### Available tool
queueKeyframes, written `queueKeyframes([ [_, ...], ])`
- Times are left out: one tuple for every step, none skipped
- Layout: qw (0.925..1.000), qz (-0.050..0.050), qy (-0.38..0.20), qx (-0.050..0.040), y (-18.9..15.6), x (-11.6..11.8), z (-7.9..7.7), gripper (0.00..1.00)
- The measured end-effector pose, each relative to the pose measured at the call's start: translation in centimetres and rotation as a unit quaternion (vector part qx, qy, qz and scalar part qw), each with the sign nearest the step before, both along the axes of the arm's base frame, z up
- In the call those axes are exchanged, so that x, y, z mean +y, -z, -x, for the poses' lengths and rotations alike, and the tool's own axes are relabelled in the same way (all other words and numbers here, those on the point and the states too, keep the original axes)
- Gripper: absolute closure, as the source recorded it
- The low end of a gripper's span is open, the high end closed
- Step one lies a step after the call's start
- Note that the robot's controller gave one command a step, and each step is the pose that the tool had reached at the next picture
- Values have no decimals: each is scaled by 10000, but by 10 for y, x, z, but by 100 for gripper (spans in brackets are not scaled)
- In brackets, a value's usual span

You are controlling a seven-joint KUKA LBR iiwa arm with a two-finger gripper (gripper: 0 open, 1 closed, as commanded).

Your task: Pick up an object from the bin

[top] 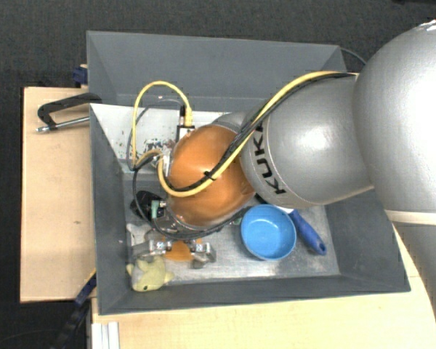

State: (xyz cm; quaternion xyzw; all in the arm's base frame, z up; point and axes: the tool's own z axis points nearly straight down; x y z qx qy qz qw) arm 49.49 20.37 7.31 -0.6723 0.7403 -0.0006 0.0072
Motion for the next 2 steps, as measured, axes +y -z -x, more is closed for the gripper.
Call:
queueKeyframes([
  [10000,3,23,16,-2,2,-2,0],
  [10000,3,17,9,-4,3,-3,100],
])
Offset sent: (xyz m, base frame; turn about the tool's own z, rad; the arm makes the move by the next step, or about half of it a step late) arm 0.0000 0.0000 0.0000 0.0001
